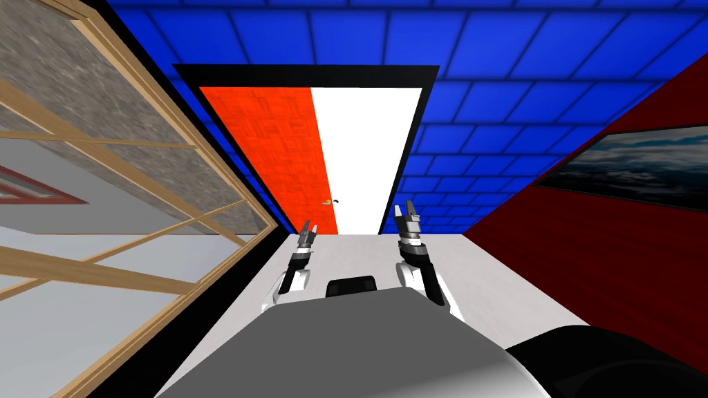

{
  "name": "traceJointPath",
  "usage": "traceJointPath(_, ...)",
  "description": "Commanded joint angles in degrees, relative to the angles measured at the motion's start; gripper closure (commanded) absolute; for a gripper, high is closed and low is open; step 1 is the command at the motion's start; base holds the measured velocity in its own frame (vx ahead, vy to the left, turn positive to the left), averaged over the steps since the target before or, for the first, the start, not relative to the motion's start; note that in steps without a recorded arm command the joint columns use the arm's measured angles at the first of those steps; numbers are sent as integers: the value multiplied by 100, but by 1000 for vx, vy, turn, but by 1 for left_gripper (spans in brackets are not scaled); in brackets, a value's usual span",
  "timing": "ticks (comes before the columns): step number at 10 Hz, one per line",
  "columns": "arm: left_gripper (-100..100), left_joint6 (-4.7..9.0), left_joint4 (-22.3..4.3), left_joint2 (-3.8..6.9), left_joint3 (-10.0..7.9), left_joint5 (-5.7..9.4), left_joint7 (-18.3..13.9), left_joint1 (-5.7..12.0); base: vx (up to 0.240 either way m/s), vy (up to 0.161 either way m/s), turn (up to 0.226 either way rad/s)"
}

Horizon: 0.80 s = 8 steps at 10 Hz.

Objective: Pull the door open

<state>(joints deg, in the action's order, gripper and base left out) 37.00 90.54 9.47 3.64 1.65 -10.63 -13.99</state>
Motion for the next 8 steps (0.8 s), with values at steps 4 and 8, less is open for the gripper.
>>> traceJointPath(4,-100,188,-652,93,-7,4,-64,225,67,8,-11)
traceJointPath(8,-100,364,-1301,206,-10,9,-143,425,102,14,-14)
